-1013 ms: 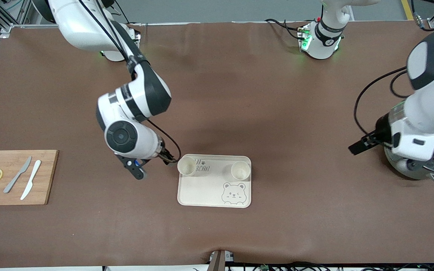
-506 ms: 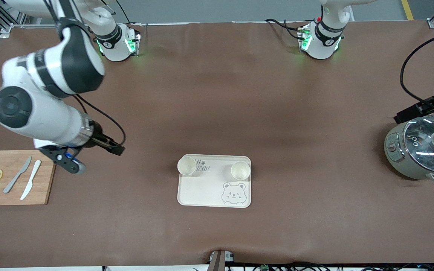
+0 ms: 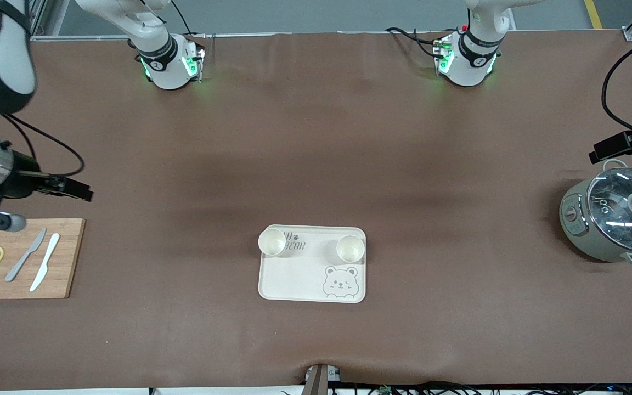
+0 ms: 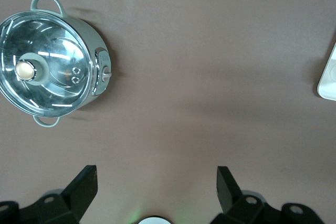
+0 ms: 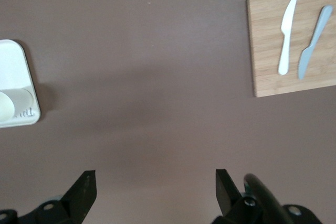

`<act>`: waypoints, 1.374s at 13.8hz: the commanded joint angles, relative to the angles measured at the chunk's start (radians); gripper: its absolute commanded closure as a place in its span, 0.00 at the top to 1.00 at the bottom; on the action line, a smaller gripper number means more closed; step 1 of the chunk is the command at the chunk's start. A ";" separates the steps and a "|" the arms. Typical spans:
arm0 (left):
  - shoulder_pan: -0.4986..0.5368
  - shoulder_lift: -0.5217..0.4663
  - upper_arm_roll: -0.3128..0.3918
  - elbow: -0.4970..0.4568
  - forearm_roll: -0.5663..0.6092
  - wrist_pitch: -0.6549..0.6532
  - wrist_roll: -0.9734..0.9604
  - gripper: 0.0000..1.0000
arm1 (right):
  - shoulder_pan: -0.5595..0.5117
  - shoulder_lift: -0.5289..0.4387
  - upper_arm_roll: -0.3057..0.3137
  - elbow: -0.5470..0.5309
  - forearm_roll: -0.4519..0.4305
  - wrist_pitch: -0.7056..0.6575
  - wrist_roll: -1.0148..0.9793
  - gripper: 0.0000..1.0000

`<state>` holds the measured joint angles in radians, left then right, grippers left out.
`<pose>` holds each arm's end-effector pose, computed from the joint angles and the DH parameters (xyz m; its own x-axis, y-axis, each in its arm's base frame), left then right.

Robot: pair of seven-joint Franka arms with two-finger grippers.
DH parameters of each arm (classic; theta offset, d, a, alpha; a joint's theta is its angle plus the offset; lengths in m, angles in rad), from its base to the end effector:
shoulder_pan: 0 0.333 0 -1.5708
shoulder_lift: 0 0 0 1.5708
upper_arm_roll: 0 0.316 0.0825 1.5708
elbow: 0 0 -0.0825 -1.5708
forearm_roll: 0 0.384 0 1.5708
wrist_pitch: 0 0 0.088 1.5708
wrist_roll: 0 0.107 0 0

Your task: Place white IKEA cup upright on tray with both arms

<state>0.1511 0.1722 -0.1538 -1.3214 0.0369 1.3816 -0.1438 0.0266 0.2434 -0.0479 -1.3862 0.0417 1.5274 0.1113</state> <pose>0.5868 0.0119 0.6269 0.9833 0.1469 -0.1072 0.1449 -0.9891 -0.0262 0.6210 -0.0051 0.5644 0.9860 -0.1300 -0.1044 -0.1327 -0.9910 -0.0186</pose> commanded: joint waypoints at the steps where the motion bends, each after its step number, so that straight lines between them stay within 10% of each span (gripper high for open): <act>1: 0.004 -0.046 -0.007 -0.039 0.006 0.005 0.013 1.00 | -0.036 -0.088 0.022 -0.043 -0.017 -0.039 -0.064 1.00; 12: -0.022 -0.203 -0.004 -0.252 -0.002 0.162 0.017 1.00 | -0.008 -0.239 0.026 -0.146 -0.074 -0.055 -0.185 1.00; 16: -0.203 -0.217 0.175 -0.252 -0.005 0.139 0.038 1.00 | -0.005 -0.251 0.026 -0.134 -0.077 -0.053 -0.191 1.00; 19: -0.206 -0.211 0.177 -0.236 -0.008 0.139 0.081 1.00 | -0.014 -0.242 0.026 -0.131 -0.060 -0.042 -0.197 1.00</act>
<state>-0.0431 -0.0188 0.0094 -1.5478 0.0369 1.5228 -0.0901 0.0159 0.0132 -0.0247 -1.5130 -0.0110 1.4803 -0.0703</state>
